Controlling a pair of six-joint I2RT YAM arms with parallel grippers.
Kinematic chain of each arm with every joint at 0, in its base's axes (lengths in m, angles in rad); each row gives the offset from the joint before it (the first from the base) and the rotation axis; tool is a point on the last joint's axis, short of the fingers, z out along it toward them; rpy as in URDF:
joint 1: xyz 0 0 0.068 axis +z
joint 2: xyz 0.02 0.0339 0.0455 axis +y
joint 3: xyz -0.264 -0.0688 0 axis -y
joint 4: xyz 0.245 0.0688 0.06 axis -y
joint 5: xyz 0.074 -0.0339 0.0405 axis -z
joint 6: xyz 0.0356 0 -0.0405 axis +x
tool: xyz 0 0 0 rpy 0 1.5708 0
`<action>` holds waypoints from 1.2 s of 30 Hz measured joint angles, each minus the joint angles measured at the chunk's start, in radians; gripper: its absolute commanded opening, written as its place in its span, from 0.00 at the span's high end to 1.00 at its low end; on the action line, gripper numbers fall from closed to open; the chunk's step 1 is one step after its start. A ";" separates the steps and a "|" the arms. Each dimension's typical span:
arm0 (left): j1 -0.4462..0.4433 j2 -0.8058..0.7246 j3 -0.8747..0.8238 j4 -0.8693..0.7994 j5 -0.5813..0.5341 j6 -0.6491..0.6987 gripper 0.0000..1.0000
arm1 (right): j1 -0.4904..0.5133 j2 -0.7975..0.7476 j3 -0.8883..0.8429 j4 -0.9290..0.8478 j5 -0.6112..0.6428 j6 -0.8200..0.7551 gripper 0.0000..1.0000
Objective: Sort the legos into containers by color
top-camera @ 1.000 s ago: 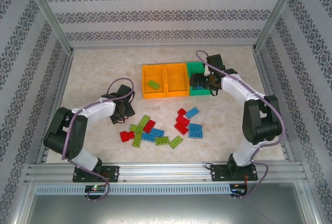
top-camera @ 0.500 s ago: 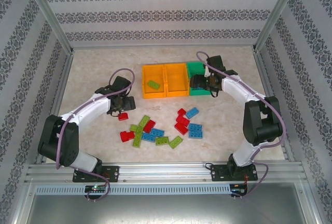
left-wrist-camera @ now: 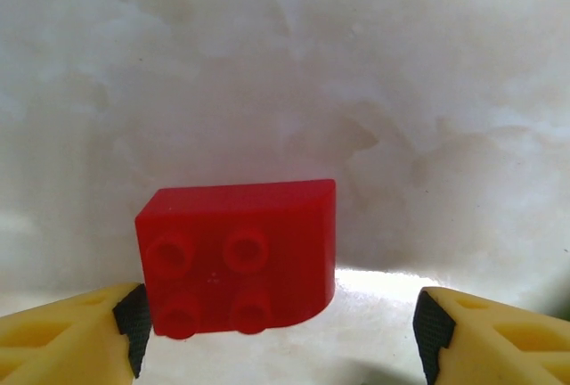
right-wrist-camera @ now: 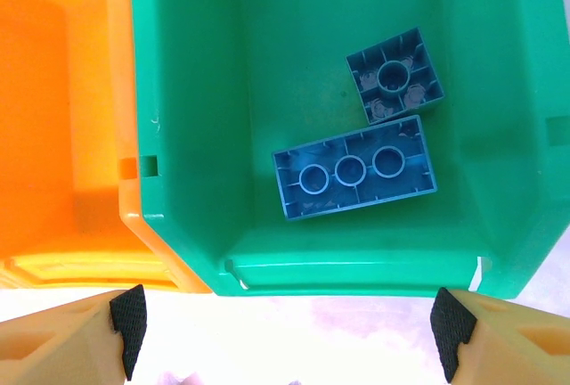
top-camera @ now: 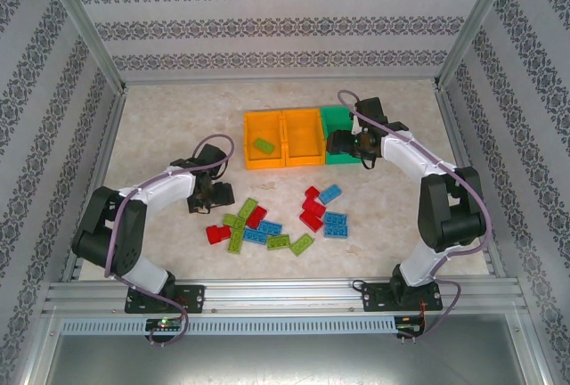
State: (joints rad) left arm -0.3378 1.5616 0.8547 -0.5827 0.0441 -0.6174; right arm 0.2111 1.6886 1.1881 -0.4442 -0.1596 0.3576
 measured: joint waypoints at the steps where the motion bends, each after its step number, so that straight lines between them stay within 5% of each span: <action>1: 0.000 0.008 0.000 0.003 0.002 -0.001 0.26 | 0.000 -0.003 0.000 0.000 0.000 0.000 0.14; 14: 0.000 0.050 0.030 0.002 -0.030 0.000 0.55 | 0.000 -0.070 -0.028 0.001 0.001 0.000 0.14; 26: -0.093 0.074 0.166 0.016 -0.028 0.012 0.56 | -0.051 -0.140 -0.084 0.001 0.013 -0.002 0.13; 36: -0.195 0.253 0.282 0.031 0.027 0.031 0.56 | -0.095 -0.166 -0.144 -0.003 0.013 -0.012 0.13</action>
State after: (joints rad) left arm -0.5331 1.8149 1.1370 -0.5514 0.0711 -0.5861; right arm 0.1165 1.5230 1.0443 -0.4477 -0.1467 0.3458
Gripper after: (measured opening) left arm 0.438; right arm 0.871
